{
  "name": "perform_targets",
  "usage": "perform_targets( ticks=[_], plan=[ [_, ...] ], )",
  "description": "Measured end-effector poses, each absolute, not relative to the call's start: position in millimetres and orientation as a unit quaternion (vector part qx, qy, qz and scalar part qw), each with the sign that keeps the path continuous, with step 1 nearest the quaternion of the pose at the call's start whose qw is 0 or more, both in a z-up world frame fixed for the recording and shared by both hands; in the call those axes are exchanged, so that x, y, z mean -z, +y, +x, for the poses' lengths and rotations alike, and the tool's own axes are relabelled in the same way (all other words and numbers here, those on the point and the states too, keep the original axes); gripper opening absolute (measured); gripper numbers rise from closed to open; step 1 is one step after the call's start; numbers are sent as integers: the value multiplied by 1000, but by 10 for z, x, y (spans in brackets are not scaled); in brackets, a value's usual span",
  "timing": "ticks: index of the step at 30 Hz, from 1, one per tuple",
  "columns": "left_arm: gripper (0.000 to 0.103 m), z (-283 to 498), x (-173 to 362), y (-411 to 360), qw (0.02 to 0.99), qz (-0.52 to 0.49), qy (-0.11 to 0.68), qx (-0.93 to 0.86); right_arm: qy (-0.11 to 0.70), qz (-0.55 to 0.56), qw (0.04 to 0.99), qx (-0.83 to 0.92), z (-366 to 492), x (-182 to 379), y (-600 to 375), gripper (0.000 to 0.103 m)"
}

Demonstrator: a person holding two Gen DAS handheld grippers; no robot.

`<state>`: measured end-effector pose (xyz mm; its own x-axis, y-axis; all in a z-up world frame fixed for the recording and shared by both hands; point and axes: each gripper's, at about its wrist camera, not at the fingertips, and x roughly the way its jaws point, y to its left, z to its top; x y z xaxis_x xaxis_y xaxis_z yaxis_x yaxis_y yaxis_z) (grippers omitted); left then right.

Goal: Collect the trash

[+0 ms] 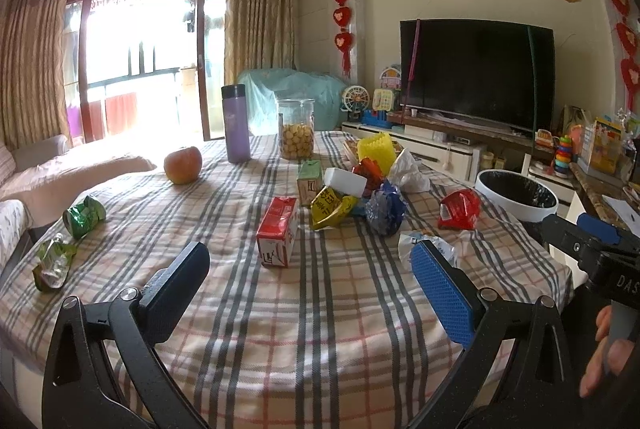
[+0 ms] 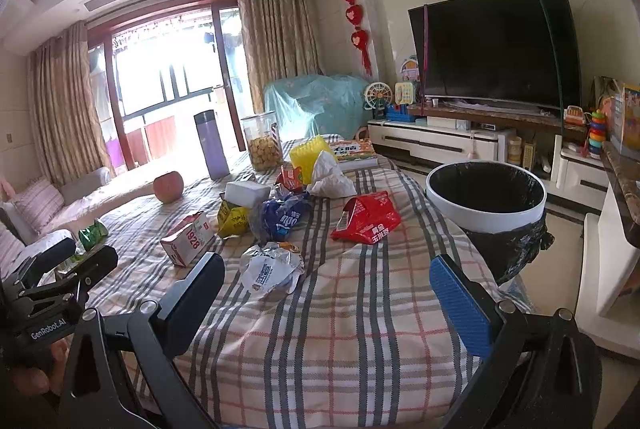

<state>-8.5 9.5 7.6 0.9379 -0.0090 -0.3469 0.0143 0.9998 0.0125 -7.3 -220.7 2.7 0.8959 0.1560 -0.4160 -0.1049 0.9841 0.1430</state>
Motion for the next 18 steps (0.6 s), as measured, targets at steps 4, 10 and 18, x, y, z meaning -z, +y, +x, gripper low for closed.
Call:
perform_targets(
  ticks=[4, 10, 18],
  plan=[
    [103, -89, -74, 91, 984, 8, 176, 6, 218, 60, 972, -68, -67, -25, -2209, 103],
    [103, -95, -74, 83, 984, 7, 176, 5, 218, 61, 972, -69, -78, -28, -2210, 103],
    [103, -96, -72, 89, 984, 7, 176, 5, 217, 62, 972, -72, -89, -47, -2187, 103]
  ],
)
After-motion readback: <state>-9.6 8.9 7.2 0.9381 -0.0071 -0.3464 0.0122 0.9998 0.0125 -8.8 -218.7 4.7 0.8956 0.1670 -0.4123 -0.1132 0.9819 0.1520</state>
